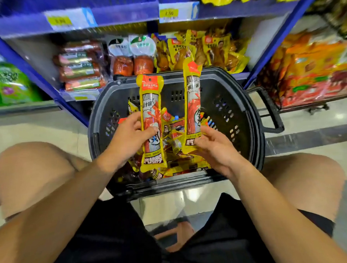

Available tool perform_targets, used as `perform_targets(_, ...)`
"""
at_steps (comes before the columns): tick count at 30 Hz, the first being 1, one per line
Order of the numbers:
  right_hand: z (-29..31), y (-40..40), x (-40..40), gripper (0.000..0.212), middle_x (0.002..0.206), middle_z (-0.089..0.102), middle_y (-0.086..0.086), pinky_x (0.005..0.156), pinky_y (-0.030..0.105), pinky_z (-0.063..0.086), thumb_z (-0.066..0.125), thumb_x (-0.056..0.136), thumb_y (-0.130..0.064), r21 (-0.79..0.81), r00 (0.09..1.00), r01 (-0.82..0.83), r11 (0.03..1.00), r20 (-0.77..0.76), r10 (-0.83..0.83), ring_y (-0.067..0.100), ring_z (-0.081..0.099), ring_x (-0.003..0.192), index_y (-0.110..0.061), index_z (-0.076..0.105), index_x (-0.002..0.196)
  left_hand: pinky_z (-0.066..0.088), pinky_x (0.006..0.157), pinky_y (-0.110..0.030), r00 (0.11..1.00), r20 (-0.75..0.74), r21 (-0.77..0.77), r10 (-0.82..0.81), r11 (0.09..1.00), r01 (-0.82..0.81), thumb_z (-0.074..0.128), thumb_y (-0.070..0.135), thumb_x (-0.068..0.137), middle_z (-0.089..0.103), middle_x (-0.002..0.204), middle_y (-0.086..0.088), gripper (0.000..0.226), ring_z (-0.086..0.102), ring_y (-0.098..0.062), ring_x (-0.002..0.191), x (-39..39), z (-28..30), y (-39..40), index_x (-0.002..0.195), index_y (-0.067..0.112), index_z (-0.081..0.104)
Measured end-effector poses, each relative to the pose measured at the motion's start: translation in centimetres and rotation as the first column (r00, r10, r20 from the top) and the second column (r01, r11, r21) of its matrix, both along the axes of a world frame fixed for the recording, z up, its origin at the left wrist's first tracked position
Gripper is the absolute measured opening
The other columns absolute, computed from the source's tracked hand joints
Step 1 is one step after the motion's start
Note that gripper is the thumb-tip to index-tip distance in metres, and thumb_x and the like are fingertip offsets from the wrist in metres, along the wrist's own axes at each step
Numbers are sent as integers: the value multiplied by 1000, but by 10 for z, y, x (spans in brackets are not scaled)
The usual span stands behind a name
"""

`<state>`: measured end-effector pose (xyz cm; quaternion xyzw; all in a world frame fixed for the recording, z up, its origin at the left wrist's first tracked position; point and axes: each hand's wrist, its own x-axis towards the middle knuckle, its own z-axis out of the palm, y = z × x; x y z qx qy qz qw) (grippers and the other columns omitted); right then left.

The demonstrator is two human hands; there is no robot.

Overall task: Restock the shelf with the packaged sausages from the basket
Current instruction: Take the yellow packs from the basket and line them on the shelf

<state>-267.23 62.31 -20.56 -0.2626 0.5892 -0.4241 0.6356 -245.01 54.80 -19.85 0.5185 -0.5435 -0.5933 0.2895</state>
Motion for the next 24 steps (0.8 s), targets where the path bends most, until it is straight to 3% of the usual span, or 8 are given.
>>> perform_targets(3, 9, -1, 1, 41, 117, 70, 15, 102, 53, 48, 59, 82, 0, -120, 991, -24, 992, -131, 9, 39, 62, 114, -14, 64, 121, 54, 89, -40, 1000, 13, -68, -28, 997, 29, 69, 13, 87, 72, 108, 4, 33, 69, -15, 100, 0, 17, -4, 110, 36, 61)
perform_targets(5, 21, -2, 0, 42, 114, 72, 9, 99, 53, 50, 63, 79, -2, -170, 977, -8, 985, -213, -29, 33, 64, 112, -18, 65, 118, 54, 83, -36, 999, 6, -95, -49, 994, 49, 68, 14, 88, 72, 108, 4, 34, 69, -12, 97, -4, 32, -6, 111, 38, 61)
perform_targets(8, 40, -6, -6, 42, 115, 71, 0, 97, 50, 52, 66, 84, -2, -231, 943, 5, 973, -322, -81, 21, 63, 114, -24, 62, 120, 47, 58, -14, 997, 11, -115, -82, 990, 83, 62, 7, 89, 71, 102, 2, 35, 64, 2, 68, -16, 56, -12, 118, 25, 60)
perform_targets(11, 59, -16, -15, 40, 110, 71, -4, 94, 41, 54, 64, 88, 0, -305, 911, 26, 952, -384, -148, 13, 65, 107, -24, 61, 120, 38, 44, -9, 994, 4, -140, -105, 985, 105, 57, -3, 87, 66, 89, 1, 36, 55, 5, 52, -30, 76, -19, 115, 20, 61)
perform_targets(14, 79, -26, -23, 36, 103, 71, -8, 90, 33, 51, 64, 89, 0, -354, 894, 66, 933, -394, -213, 7, 65, 99, -24, 60, 117, 41, 48, -9, 996, 1, -164, -90, 982, 89, 58, -5, 82, 68, 93, 3, 41, 60, 3, 62, -47, 95, -31, 113, 23, 61)
perform_targets(16, 92, -33, -29, 34, 111, 68, -6, 97, 36, 50, 65, 91, -9, -362, 879, 81, 929, -414, -238, 10, 62, 108, -22, 59, 121, 47, 58, -16, 998, 0, -190, -67, 980, 66, 61, -4, 81, 71, 97, 4, 45, 66, -2, 73, -57, 106, -42, 118, 22, 60)
perform_targets(20, 114, -54, -46, 61, 125, 63, 4, 103, 48, 47, 69, 77, -43, -389, 836, 104, 915, -464, -292, 20, 58, 119, -22, 54, 132, 56, 78, -39, 1000, -18, -243, -3, 970, -1, 66, 7, 83, 73, 102, 0, 52, 71, -19, 88, -76, 126, -71, 129, 23, 50)
perform_targets(24, 135, -80, -66, 39, 112, 69, 0, 98, 48, 50, 69, 85, -25, -407, 821, 118, 906, -473, -320, 19, 65, 106, -21, 60, 123, 52, 77, -36, 992, 22, -309, 123, 945, -110, 69, 19, 86, 61, 123, -2, 58, 64, -19, 95, -98, 144, -112, 138, 19, 42)
